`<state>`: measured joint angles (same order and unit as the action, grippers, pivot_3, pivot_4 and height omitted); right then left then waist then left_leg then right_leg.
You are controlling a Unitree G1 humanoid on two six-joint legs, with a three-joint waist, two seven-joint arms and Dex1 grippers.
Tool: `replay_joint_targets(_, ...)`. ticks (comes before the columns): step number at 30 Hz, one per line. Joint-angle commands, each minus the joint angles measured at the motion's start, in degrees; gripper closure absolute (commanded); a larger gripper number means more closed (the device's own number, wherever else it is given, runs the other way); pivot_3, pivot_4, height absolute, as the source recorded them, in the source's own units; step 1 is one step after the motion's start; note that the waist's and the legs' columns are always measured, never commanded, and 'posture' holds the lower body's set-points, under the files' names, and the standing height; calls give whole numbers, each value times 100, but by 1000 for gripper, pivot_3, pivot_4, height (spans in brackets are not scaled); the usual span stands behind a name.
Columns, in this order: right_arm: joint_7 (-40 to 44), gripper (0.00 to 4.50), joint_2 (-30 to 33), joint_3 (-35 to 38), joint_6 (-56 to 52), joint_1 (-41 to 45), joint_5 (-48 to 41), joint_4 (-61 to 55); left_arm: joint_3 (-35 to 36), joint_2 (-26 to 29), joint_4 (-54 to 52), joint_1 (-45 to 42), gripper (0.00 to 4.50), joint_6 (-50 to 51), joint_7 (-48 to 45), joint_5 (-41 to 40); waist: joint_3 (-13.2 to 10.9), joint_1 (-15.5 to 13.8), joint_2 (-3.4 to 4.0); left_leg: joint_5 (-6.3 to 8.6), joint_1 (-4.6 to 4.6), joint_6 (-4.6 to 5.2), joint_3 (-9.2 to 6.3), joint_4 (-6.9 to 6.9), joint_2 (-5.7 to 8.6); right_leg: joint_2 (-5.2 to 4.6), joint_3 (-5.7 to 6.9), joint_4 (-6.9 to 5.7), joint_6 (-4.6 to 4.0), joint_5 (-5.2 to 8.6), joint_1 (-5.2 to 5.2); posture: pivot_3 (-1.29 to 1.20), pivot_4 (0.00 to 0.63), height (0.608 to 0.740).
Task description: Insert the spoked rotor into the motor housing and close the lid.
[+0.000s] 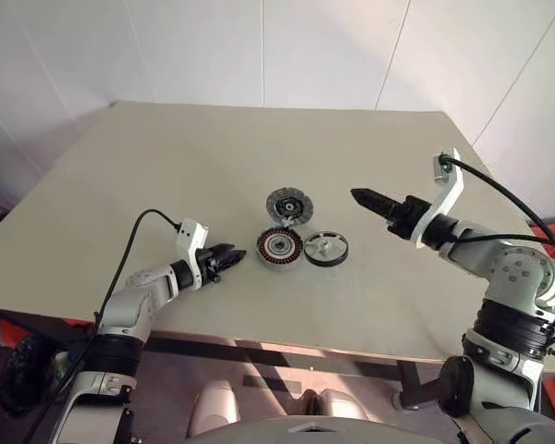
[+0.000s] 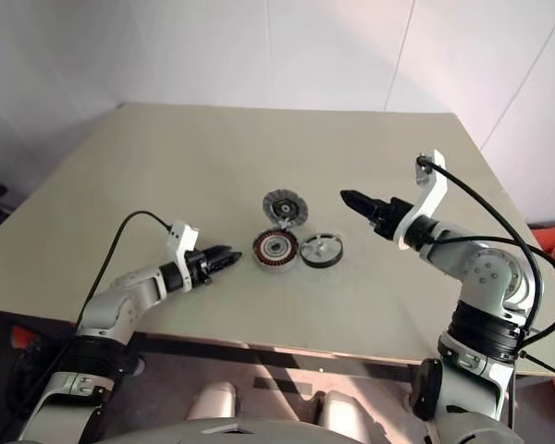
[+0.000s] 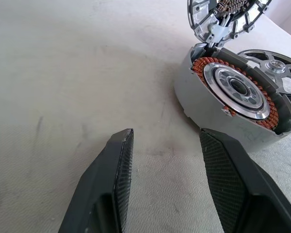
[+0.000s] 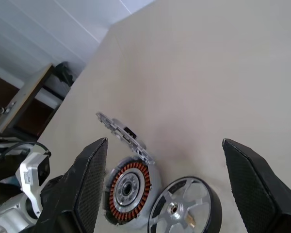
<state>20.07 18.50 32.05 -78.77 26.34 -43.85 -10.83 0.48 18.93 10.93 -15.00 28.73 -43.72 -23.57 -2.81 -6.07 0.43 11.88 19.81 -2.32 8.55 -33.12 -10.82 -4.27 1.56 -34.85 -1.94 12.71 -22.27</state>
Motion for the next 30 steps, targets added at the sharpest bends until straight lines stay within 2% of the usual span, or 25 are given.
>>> replay_joint_targets(1,-238,216,23,14,-231,-239,-40,-106,66,64,-143,-36,2201,-14,-13,-11,-1,1,1,0,4,0,0,0,1,-1,0,2,0,0,-1,0,0,740)
replay_joint_targets(6,-405,216,-78,52,-342,-387,-118,-114,68,84,-152,-24,2201,-4,-20,-18,-7,48,13,-5,6,-11,1,9,-1,0,-1,-4,2,0,-2,0,0,740)
replay_joint_targets(10,-434,216,-107,100,-497,-414,-213,-141,65,94,-136,-31,2201,-14,-34,-9,-7,47,13,-8,3,-16,1,11,-1,0,-2,-4,35,19,-1,0,0,740)
replay_joint_targets(17,-624,216,-705,108,-929,-724,-360,-448,62,90,-145,-13,2201,-11,-31,-10,-7,38,13,-8,6,-16,1,19,0,0,-1,-1,4,1,-4,0,0,740)
replay_joint_targets(30,-670,216,-970,-343,-421,-769,-88,-25,71,118,-167,-19,2201,-16,-11,2,-7,46,14,-11,2,-21,1,27,1,0,-2,0,37,20,-4,0,0,740)
